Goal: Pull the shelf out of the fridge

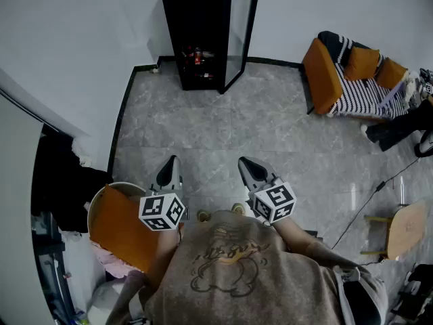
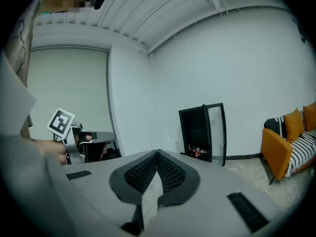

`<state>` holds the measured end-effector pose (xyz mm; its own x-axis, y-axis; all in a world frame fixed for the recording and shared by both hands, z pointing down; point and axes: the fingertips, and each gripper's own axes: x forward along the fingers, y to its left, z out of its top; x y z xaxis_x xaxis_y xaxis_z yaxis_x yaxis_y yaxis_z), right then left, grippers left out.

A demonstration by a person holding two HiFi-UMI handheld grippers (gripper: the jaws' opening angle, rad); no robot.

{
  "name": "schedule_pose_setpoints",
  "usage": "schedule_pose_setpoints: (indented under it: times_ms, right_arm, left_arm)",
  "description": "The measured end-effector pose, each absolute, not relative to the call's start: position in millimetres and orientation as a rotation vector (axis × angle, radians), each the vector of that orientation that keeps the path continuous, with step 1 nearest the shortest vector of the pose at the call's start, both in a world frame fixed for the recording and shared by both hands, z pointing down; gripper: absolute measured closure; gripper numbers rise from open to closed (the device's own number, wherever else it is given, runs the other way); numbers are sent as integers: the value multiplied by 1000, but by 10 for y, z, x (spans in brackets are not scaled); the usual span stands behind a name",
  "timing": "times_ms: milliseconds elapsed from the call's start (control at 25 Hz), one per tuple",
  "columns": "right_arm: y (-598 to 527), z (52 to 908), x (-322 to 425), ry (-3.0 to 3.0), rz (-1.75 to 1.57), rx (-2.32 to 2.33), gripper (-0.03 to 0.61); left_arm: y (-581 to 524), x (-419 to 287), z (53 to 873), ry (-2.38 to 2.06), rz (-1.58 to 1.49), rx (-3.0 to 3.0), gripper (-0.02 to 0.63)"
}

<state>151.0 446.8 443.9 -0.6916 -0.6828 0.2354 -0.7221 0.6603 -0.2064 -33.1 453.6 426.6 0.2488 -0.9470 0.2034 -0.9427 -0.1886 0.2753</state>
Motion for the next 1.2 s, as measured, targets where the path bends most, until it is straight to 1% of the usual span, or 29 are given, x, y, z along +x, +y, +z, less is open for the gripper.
schedule_pose_setpoints:
  times_ms: [240, 760, 1200]
  right_arm:
    - [4496, 4408, 1322, -2753, 442, 1158, 557]
    - [4651, 4537, 777, -2755, 463, 1161, 557]
    - [4252, 4588, 579, -2772, 445, 1195, 557]
  left_arm:
    - [4514, -431, 4300, -1703, -37, 2196, 607]
    - [4546, -916, 4569, -1611, -6, 2231, 607]
    - [4172, -1035, 4646, -1581, 0, 2258, 607]
